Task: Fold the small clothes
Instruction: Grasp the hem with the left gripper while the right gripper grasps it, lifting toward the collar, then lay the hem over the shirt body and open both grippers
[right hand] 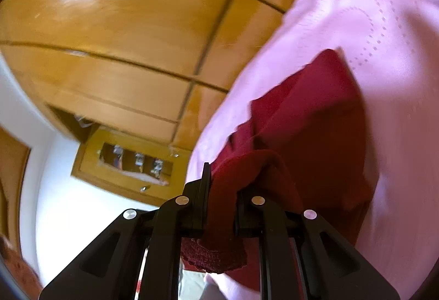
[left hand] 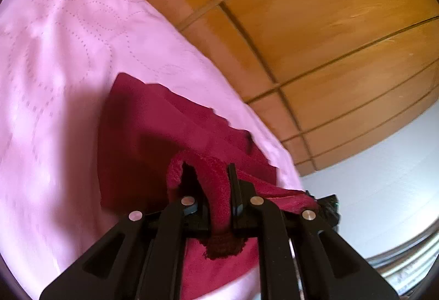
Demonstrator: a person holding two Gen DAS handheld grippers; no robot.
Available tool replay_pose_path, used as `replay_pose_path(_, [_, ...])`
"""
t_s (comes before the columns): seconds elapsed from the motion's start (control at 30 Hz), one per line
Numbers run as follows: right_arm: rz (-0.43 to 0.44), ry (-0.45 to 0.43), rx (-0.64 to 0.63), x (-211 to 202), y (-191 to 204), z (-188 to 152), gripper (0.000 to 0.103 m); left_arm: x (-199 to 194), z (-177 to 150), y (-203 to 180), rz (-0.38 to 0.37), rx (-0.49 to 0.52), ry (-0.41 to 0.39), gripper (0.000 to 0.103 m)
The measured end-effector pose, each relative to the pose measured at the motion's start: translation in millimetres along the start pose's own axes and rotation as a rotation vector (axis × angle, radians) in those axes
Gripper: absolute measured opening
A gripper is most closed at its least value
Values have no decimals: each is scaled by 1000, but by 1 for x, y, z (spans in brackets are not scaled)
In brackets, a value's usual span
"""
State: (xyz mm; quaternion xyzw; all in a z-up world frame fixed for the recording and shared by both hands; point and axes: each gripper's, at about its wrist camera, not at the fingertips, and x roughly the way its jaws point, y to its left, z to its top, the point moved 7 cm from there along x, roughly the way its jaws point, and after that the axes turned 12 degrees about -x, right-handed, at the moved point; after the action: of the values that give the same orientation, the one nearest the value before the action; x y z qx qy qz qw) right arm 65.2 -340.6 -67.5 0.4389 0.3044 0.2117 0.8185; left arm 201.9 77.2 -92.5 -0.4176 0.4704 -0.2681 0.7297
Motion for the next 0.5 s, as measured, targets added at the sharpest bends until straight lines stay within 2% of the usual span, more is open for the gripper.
replay_pose_path(0.17, [-53, 0, 52, 16, -29, 12, 12, 33, 21, 13, 61, 0, 10, 9])
replay_pose_path(0.23, [-64, -11, 66, 20, -36, 15, 12, 42, 29, 14, 103, 31, 9, 16])
replay_pose_path(0.27, [-71, -18, 75, 23, -38, 17, 17, 47, 33, 13, 110, 40, 11, 21])
replay_pose_path(0.3, [-83, -28, 86, 26, -43, 18, 22, 52, 38, 13, 100, 35, 6, 37])
replay_pose_path(0.33, [-88, -36, 95, 28, -46, 21, 32, 52, 42, 11, 80, 15, -5, 58])
replay_pose_path(0.37, [-79, -54, 104, 26, -46, 24, 45, 53, 48, 11, 58, -10, -17, 67])
replay_pose_path(0.4, [-63, -83, 107, 23, -45, 31, 53, 46, 56, 9, 30, -46, -61, 84])
replay_pose_path(0.43, [-54, -111, 104, 19, -42, 36, 63, 37, 63, 8, 17, -67, -120, 90])
replay_pose_path(0.47, [-52, -150, 95, 13, -37, 42, 65, 25, 71, 8, 8, -86, -182, 90])
replay_pose_path(0.5, [-70, -200, 74, 3, -34, 49, 65, 20, 74, 8, 5, -95, -201, 90])
